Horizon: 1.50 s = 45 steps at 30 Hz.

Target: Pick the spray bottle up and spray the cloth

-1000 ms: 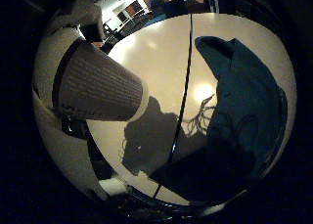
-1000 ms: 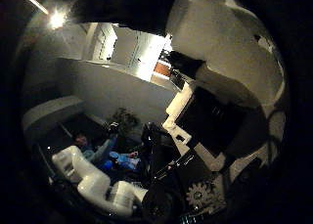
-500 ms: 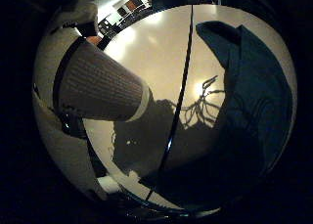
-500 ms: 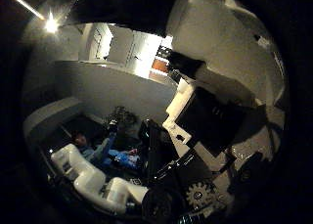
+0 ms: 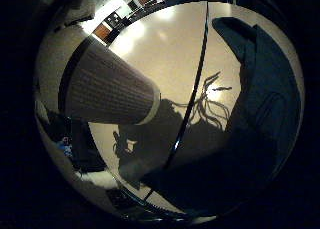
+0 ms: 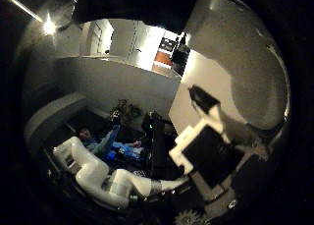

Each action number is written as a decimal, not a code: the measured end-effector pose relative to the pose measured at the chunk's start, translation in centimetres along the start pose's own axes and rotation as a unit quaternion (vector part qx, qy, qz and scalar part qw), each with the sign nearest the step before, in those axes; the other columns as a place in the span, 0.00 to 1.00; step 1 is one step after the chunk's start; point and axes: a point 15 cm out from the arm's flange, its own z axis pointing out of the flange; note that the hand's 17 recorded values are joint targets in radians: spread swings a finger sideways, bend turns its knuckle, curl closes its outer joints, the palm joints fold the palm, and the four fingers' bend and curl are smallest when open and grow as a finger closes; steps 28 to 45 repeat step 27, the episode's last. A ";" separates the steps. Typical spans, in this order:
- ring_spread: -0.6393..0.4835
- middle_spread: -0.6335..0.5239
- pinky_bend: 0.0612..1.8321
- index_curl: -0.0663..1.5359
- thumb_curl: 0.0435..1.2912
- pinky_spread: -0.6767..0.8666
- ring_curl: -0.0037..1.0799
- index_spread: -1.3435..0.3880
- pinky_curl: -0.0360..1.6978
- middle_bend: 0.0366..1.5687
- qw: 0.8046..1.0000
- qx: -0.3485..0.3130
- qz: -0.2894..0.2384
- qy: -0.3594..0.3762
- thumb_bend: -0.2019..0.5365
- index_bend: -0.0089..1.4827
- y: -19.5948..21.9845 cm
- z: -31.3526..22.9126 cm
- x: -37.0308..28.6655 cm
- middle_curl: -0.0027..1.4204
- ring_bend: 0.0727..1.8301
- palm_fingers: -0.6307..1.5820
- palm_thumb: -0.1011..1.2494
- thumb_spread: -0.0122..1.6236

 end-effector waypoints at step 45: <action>0.51 0.51 0.52 0.28 0.34 0.64 0.30 0.59 0.11 0.19 0.999 0.032 -0.030 0.020 0.24 0.13 -1.1 -10.6 0.7 0.26 0.34 0.39 0.64 0.62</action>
